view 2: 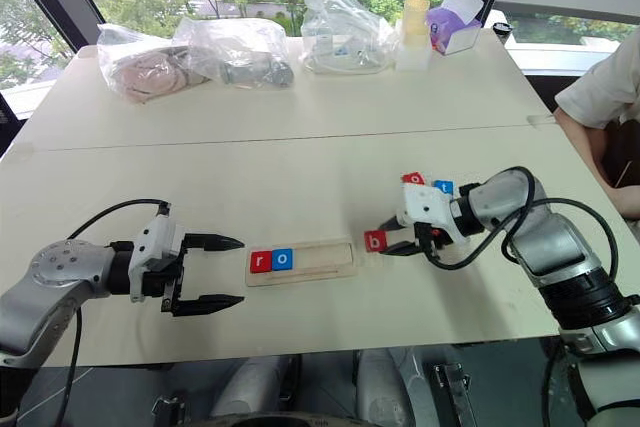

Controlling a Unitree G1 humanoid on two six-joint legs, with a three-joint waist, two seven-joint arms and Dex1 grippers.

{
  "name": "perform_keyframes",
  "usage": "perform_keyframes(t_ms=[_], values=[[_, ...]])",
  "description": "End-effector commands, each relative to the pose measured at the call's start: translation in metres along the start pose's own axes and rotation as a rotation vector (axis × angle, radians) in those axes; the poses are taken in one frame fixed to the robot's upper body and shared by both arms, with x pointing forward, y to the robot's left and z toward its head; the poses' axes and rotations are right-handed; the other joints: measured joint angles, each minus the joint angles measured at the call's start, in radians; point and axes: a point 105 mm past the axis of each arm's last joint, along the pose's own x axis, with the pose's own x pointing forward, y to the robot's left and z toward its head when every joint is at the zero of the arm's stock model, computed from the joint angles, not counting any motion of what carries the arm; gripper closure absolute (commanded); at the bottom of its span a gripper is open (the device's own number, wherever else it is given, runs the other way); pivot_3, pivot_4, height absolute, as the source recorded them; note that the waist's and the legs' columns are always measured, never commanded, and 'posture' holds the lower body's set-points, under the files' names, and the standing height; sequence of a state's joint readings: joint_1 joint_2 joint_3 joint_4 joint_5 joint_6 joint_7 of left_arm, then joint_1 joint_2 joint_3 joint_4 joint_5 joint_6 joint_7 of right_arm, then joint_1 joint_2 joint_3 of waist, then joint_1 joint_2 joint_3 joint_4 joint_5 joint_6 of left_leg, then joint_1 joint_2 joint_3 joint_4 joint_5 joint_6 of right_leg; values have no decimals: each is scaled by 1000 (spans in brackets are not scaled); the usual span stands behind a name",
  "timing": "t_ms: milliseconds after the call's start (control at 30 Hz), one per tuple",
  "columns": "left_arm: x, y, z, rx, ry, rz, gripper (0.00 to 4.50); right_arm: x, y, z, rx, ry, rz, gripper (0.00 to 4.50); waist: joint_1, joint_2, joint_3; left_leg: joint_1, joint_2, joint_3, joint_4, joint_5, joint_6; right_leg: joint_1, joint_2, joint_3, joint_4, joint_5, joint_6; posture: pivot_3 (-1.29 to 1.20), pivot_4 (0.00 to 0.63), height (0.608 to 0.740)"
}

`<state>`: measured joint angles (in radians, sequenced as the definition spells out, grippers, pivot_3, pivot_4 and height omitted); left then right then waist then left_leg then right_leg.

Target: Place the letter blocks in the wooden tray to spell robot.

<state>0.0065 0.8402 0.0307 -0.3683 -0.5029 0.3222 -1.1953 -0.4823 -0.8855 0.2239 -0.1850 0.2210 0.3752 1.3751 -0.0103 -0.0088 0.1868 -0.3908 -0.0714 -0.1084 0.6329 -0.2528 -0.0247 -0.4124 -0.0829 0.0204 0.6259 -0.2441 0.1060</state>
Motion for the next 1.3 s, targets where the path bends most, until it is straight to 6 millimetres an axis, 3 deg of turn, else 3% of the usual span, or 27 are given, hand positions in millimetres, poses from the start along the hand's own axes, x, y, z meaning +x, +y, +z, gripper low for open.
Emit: perform_keyframes(t_ms=[33, 233, 500, 1000, 1300], values=[[-2, -1, 10, 46, -21, 4, 0, 21, 5, 16, -22, -15, 23, 3403, 0, 0, 0, 0, 0, 0, 0, 0, 0, 0, 0, 0, 0, 0, 0, 0, 150, 740], [2, -5, 13, 48, -37, -13, 0, 57, 0, 29, -30, -18, 22, 3403, -1, 0, 0, 0, 0, 0, 0, 0, 0, -1, 0, 0, 1, 0, 0, 0, 150, 740], [4, -6, 14, 52, -42, -12, 0, 76, 4, 35, -15, -33, 52, 3403, -1, 0, 0, -1, -1, 0, 0, 0, -1, -2, 0, 0, 2, 0, 0, 0, 150, 740], [5, -6, 12, 52, -45, 2, 0, 91, 2, 41, 19, -54, 60, 3403, -3, 0, 0, -1, -1, 0, 0, 0, -1, -2, 1, 0, 3, 1, 0, 0, 150, 740], [5, -7, 12, 53, -45, 7, 0, 94, 2, 33, 17, -26, 63, 3403, -3, 0, 0, -1, -1, 0, 0, 0, -1, -3, 1, 0, 3, 1, 0, 0, 150, 740]])
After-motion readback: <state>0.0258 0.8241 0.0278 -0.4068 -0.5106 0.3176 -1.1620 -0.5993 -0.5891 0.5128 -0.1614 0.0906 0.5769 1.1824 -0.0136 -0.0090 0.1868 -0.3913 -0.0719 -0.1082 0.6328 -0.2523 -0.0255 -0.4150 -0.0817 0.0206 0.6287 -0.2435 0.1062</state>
